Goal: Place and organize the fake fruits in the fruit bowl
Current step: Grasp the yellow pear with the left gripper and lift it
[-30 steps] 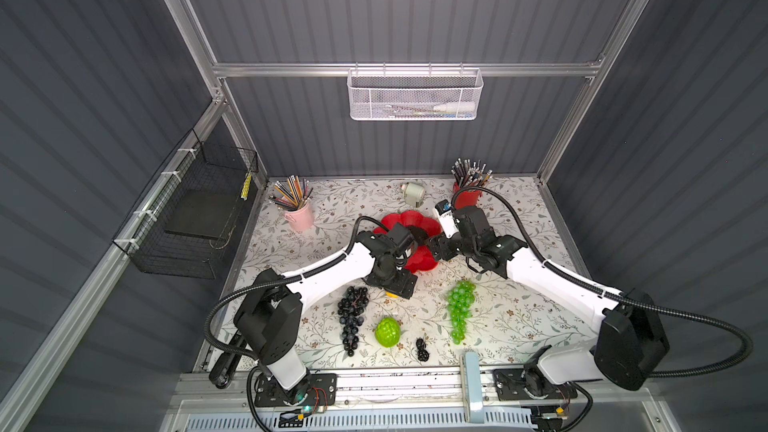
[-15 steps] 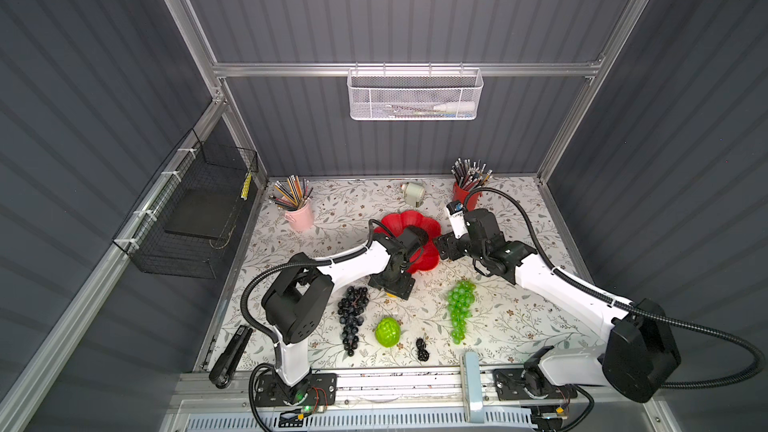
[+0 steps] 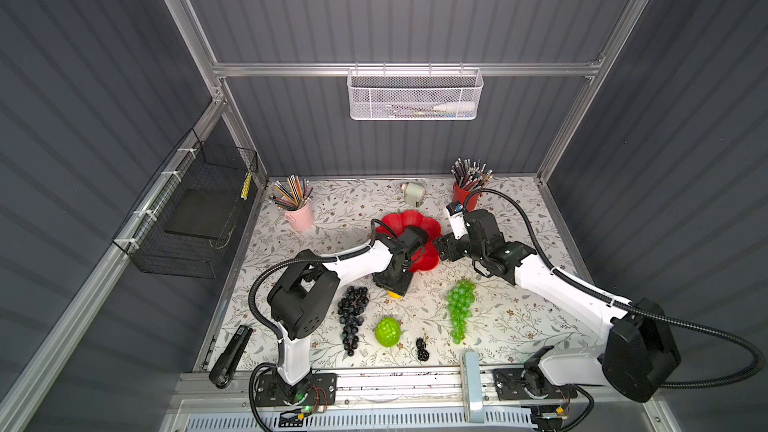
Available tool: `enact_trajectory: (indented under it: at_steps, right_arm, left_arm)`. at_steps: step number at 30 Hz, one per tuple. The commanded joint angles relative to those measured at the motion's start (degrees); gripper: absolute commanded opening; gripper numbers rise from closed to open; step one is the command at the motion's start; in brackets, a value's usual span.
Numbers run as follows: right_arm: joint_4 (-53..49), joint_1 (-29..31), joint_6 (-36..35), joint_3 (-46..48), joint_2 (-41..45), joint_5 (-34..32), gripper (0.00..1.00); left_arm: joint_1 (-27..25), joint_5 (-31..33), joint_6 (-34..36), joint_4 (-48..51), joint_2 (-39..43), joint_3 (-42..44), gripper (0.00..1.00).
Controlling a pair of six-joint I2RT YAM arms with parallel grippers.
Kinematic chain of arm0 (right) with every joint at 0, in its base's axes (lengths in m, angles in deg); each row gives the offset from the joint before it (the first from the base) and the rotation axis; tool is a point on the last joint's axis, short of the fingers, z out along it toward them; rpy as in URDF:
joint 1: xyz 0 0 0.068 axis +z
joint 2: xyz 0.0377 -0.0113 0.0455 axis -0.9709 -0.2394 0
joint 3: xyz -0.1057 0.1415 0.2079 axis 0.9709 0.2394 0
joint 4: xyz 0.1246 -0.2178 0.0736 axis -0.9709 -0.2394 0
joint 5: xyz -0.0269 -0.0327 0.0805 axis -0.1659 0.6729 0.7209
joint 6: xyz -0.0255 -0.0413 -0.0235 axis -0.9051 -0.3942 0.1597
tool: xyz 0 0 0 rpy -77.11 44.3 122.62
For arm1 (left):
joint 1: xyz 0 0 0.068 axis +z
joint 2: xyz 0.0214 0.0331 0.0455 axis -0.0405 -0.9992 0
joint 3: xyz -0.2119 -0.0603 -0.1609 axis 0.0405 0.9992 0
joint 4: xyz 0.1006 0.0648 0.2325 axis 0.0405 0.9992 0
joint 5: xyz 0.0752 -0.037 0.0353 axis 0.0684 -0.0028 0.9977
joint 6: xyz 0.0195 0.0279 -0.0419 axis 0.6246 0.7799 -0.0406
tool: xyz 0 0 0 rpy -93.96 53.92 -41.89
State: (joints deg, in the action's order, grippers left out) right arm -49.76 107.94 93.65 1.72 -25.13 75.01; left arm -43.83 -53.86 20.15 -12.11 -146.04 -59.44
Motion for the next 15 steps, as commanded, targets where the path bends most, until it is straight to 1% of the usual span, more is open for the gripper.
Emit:
enact_trajectory:
  at_steps: [1, 7, 10, 13, 15]
  right_arm:
    - [0.82, -0.02, 0.26, 0.63, -0.51, 0.31, 0.86]
    - [0.78, 0.02, 0.13, 0.43, -0.56, 0.43, 0.86]
    - [0.34, 0.1, -0.1, 0.37, -0.33, 0.53, 0.86]
    - [-0.42, 0.27, -0.59, 0.64, 0.31, 0.38, 0.85]
    - [0.69, 0.26, -0.58, 1.82, 0.68, 0.77, 0.85]
  left_arm:
    - [0.72, -1.11, 0.22, 1.84, 0.84, 0.04, 0.49]
    - [1.36, -3.07, 0.94, 3.36, 4.7, 1.01, 0.47]
    - [2.48, -6.17, 1.09, 5.05, 8.07, 1.41, 0.46]
    - [4.96, -9.39, 1.36, 7.75, 12.02, 1.2, 0.46]
    - [7.4, -10.36, 1.41, 8.69, 13.78, 0.01, 0.46]
